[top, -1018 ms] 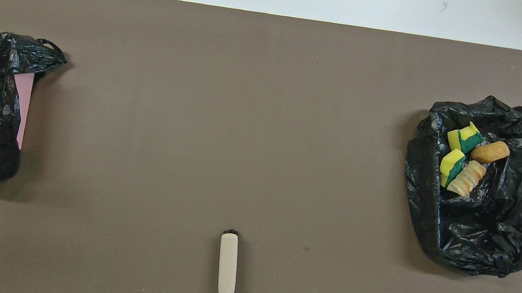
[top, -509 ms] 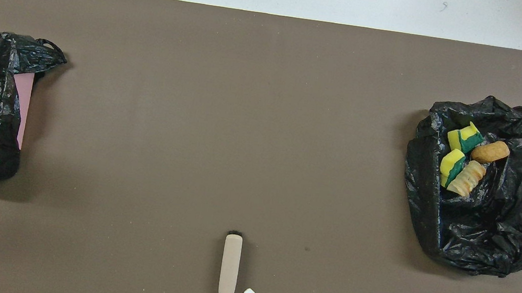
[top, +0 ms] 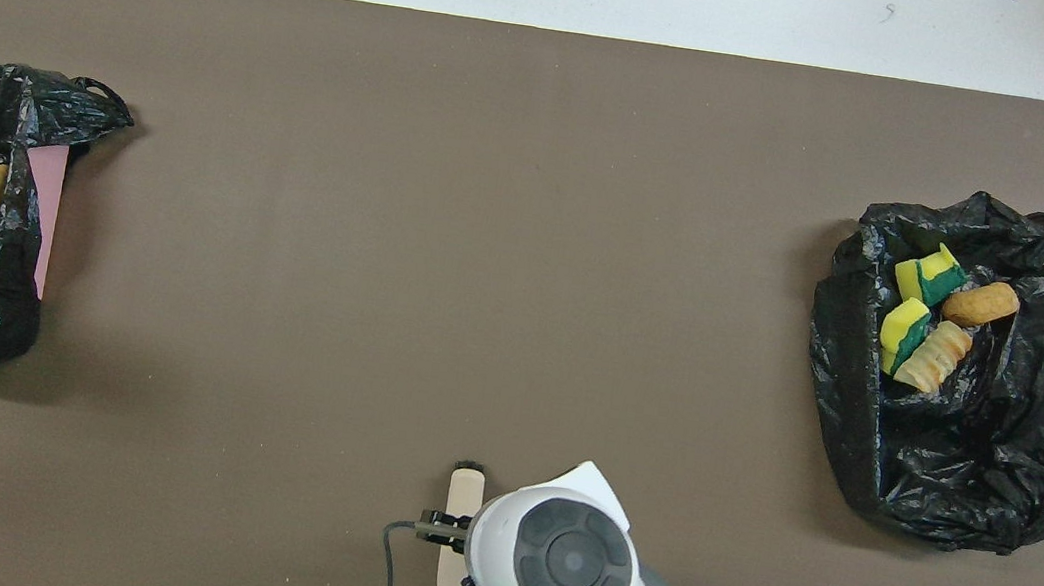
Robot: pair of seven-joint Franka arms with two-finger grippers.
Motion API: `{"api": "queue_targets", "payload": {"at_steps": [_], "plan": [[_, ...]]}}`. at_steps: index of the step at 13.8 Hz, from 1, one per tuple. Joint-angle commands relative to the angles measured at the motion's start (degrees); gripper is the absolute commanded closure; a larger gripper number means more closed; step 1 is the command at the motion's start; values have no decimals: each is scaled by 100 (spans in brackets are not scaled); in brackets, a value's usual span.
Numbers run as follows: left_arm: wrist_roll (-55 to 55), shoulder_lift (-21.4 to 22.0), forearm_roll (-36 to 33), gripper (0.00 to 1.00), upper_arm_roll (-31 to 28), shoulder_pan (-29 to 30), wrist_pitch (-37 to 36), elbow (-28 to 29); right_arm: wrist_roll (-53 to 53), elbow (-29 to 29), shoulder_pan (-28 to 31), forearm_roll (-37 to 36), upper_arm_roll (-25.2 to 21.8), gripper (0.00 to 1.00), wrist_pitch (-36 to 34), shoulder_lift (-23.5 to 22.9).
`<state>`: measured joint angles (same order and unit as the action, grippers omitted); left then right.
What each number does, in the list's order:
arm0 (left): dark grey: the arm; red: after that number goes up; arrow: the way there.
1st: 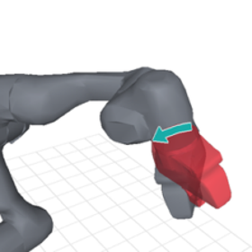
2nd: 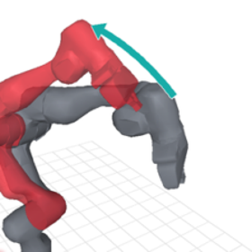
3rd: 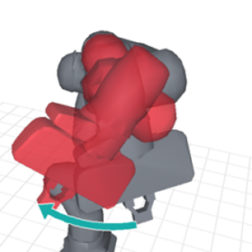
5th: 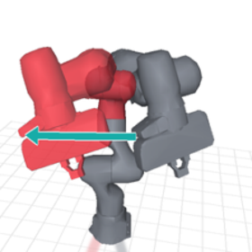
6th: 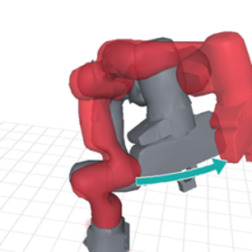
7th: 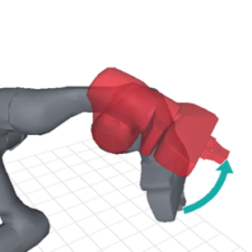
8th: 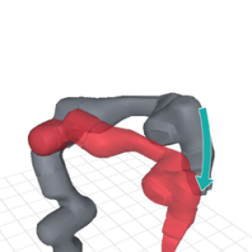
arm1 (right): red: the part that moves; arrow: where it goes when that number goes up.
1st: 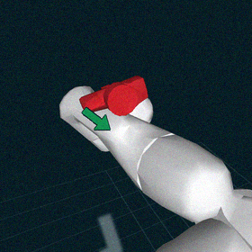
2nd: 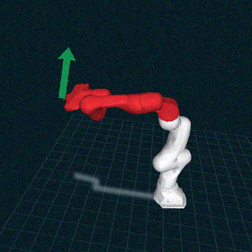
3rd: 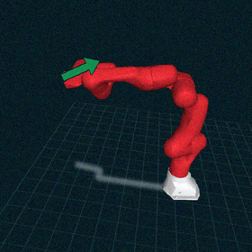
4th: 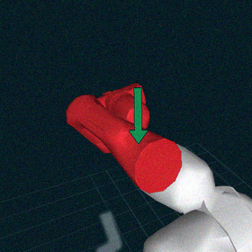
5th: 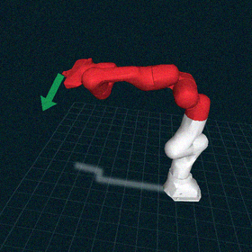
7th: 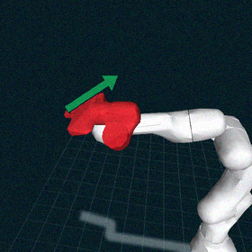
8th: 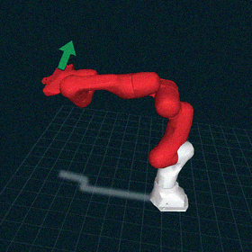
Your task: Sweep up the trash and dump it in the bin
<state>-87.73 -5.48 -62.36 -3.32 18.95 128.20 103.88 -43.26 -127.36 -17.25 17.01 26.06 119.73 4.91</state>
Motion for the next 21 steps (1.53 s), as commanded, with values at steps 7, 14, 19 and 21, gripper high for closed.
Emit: {"api": "queue_targets", "payload": {"at_steps": [7,14,19,21], "plan": [[405,689,528,100,77,-426,-778,176,1443,1977,1698,-400,30,0,-2023,10],[782,689,3315,100,86,-875,-1824,176,1530,2970,1718,-1330,-688,0,-2366,-34],[2879,759,4301,100,104,-1471,-2685,176,1944,3717,1602,-1754,-1357,0,-3085,-279],[3942,768,4643,100,112,-1884,-2949,176,2127,3947,1480,-1780,-1664,0,-3315,-394]]}}
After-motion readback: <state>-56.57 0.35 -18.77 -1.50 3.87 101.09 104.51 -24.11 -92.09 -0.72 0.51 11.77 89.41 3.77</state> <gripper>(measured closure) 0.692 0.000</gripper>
